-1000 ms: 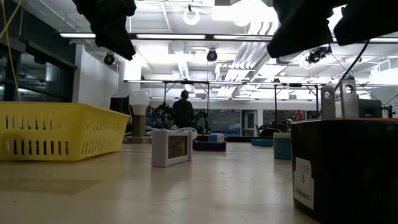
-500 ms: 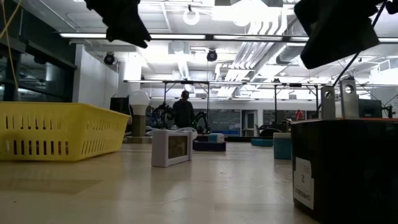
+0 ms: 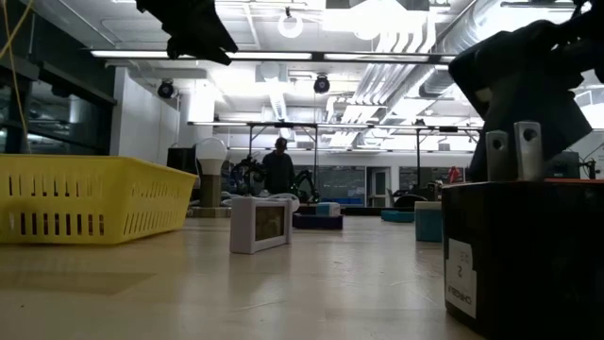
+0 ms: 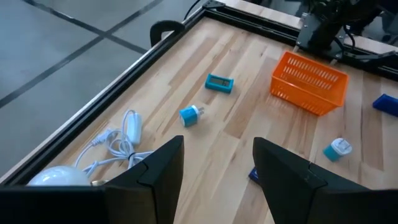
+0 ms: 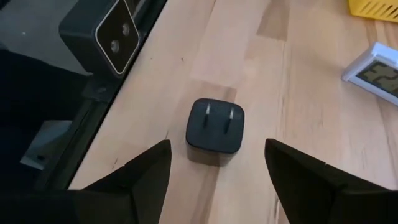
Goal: Pick & Place Office items
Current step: Put the black charger adapter into the yellow bin
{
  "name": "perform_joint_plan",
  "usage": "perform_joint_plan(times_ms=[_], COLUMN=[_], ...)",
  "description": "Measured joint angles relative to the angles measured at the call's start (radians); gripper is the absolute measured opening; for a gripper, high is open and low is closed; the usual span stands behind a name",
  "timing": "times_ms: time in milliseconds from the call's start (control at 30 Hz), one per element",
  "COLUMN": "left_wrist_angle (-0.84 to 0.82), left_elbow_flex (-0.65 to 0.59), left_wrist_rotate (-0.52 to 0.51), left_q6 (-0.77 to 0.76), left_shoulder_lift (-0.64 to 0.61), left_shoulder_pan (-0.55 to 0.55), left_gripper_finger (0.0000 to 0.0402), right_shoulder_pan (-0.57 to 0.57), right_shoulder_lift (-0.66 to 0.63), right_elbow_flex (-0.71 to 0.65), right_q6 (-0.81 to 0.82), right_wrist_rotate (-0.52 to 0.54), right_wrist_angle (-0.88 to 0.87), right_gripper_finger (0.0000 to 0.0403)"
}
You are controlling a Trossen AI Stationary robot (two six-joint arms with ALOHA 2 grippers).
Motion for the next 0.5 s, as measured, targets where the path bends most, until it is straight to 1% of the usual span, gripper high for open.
perform_joint_plan(times_ms=[233, 500], left_wrist_angle=[0.0, 0.0], left_elbow_flex=[0.0, 0.0], left_wrist_rotate=[0.0, 0.0], left_q6=[0.0, 0.0], left_shoulder_lift=[0.0, 0.0], left_shoulder_pan=[0.0, 0.0], left_gripper_finger=[0.0184, 0.0184], right_shoulder_pan=[-0.01, -0.035], right_shoulder_lift=[0.001, 0.061], right_elbow_flex=[0.0, -0.001], right_q6=[0.001, -0.007], right_wrist_rotate=[-0.028, -0.065], right_wrist_angle=[0.01, 0.08], right_gripper_finger=[0.0248, 0.0248])
